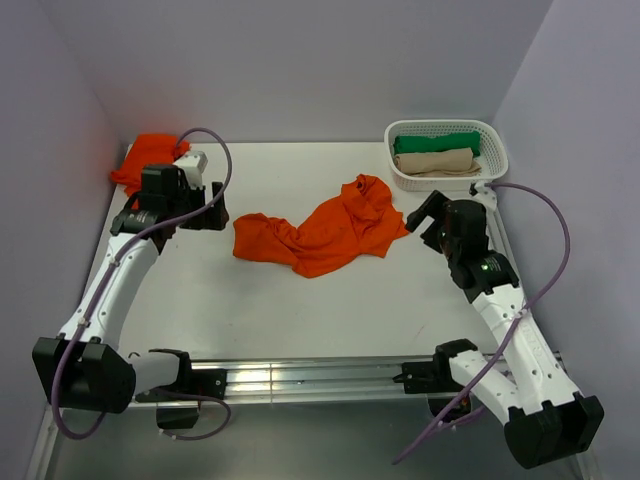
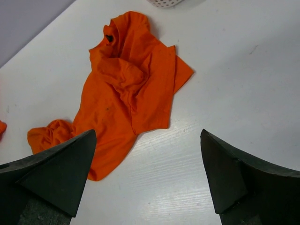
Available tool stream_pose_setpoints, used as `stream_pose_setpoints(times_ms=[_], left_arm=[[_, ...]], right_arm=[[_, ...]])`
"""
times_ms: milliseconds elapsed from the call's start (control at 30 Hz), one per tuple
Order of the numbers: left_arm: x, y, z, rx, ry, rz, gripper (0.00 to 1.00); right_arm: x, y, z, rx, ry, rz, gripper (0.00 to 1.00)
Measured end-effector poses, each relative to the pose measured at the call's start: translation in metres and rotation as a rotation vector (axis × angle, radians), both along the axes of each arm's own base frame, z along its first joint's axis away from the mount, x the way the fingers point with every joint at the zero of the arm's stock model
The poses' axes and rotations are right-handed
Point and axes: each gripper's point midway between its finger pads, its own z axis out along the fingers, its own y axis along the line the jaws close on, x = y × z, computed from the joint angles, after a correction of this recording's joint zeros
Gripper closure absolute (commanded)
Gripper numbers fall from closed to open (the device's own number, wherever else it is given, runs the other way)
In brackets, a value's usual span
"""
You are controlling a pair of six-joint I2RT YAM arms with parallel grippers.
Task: Roll the t-shirts
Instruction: Flatten the tshirt
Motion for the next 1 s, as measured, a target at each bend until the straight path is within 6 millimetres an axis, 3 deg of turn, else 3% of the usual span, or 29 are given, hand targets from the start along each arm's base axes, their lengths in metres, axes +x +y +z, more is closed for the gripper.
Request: stream_pose_setpoints(times_ms=[133, 300, 400, 467, 633, 767, 1000], left_arm=[[0.002, -0.003, -0.011, -0.002, 0.037, -0.014, 0.14], [0.006, -0.008, -0.034, 0.001, 0.104, -0.056, 0.19], [0.007, -0.012, -0.064, 0.010, 0.186, -0.079, 0.22], [0.003, -0.018, -0.096, 0.032, 0.275, -0.097, 0.23], [-0.017, -0.045, -0.146, 0.100, 0.417, -0.176, 0.28], [-0.021, -0.048, -0.156, 0.129, 0.443, -0.183, 0.29], [-0.016, -0.039, -0.162, 0.162, 0.443, -0.149, 0.31]], right_arm=[[0.006, 0.005, -0.008, -0.010, 0.043, 0.026, 0.09], [0.015, 0.018, -0.045, -0.022, 0.174, 0.075, 0.12], [0.017, 0.035, -0.069, -0.035, 0.246, 0.125, 0.14], [0.018, 0.050, -0.088, -0.036, 0.292, 0.167, 0.15], [0.026, 0.072, -0.129, -0.038, 0.388, 0.207, 0.18], [0.025, 0.075, -0.158, -0.048, 0.463, 0.200, 0.18], [0.032, 0.075, -0.173, -0.048, 0.477, 0.169, 0.19]])
